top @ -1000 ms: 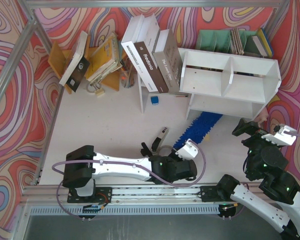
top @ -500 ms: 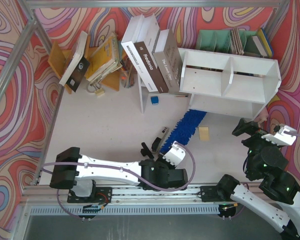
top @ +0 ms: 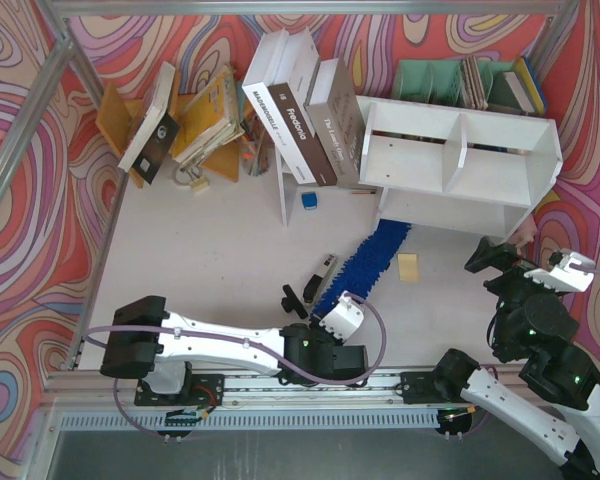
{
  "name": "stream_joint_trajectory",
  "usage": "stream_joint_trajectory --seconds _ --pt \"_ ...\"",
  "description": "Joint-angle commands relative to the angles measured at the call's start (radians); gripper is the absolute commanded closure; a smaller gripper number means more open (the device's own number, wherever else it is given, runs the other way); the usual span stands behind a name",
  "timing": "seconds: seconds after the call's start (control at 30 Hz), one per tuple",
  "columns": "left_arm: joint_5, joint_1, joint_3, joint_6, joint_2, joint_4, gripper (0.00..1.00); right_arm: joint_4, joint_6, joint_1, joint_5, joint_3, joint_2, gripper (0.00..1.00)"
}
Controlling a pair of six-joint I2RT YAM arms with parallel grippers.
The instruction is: Dust the bookshelf with a duster
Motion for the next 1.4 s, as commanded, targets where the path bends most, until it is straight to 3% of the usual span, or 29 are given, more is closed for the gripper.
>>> stream_joint_trajectory --seconds 0.0,0.27,0.53,0.97,1.37 --pt "0.015 0.003 -0.025 -0.040 0.025 -0.019 1.00 0.014 -0.005 0.008 0.010 -0.007 -0.011 0.01" --pt "-0.143 -0.012 0.002 -0.041 -0.052 -0.072 1.00 0.012 -0.003 0.008 0.010 -0.007 -0.009 0.01" --pt "-0.195 -0.012 0.021 0.007 -0.111 -0.018 1.00 0.012 -0.003 0.008 0.009 -0.007 -0.003 0.01" --pt "0.002 -0.012 0.000 0.109 0.024 0.075 1.00 0.012 -0.003 0.008 0.010 -0.006 0.000 0.01" --pt "-0.017 -0.041 0.026 0.278 -0.010 0.189 1.00 0.010 -0.002 0.008 0.011 -0.005 -0.005 0.01"
